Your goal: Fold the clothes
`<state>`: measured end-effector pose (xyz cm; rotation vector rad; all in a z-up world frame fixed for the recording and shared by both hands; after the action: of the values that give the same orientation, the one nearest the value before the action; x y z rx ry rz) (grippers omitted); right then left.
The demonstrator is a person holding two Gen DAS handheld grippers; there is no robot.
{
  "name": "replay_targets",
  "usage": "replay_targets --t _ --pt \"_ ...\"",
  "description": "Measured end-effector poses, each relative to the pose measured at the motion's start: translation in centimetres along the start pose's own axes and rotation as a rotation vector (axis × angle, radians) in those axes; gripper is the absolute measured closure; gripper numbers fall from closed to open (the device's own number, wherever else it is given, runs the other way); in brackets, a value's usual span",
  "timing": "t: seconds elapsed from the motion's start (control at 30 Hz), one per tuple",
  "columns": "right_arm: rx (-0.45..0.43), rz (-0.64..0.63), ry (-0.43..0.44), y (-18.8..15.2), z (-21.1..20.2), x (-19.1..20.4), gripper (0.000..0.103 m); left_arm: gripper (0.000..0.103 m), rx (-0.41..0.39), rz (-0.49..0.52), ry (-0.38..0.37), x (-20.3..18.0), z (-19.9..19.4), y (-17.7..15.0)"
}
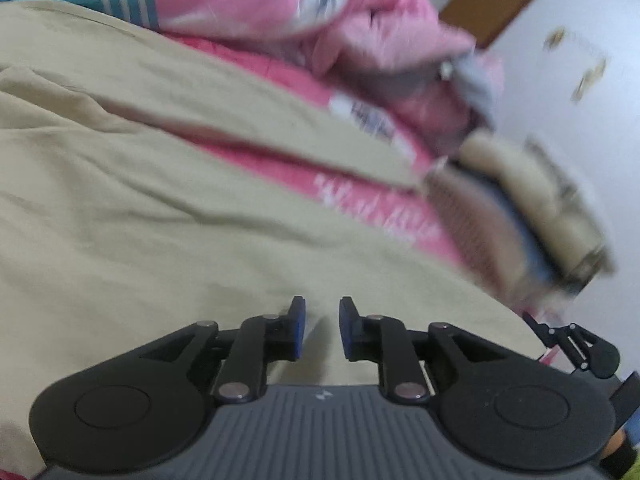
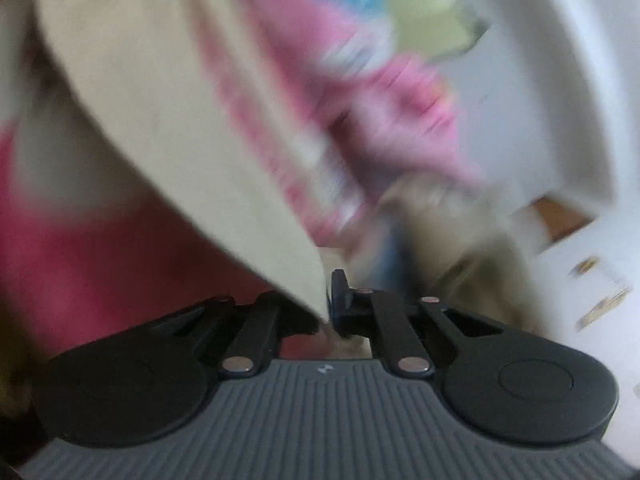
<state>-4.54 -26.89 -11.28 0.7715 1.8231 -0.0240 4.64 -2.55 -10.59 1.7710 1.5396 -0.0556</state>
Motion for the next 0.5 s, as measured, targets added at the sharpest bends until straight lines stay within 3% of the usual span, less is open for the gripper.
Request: replay_targets --t 0.03,0.13,0.17,0.3,0.43,0.5 --pt "0.012 0.034 0.019 -0.3 -0.1 0.1 0.097 0.084 0.006 0.02 0.029 -0.1 0.2 -0.1" --pt "0.031 0.216 0.073 -0.8 -0.8 -1.4 0.085 0.067 -0.015 0.057 0.09 -0.4 -0.1 0.5" --pt "0.04 0.315 0.092 -1.3 -0.8 -2.7 0.078 0.064 -0.029 0.065 0.108 -0.7 -0.1 0.8" --pt "0.108 0.803 0.217 -5.8 -0.2 -7.9 0.075 0.061 -0.038 0.097 0.159 -1.4 0.1 1.3" --pt "0.153 1.39 0.503 -11.7 1.9 -10.5 0.074 0.058 -0.01 0.109 0.184 -2.0 1.1 1.4" --pt "0.137 1.594 0.677 -12.5 3.2 -10.2 0.074 0.056 0.0 0.118 0.196 -2.2 1.5 1.3"
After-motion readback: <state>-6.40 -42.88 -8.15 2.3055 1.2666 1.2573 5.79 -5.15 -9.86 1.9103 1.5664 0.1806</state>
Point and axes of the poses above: each gripper's, at about its wrist camera, not at the fingertips, and z roughly the way its jaws point, x to its left, y to its top, the point moved 7 cm from there along z, roughly the way its jaws point, and after that the axes turned 7 degrees about x, right-handed, at the moved point
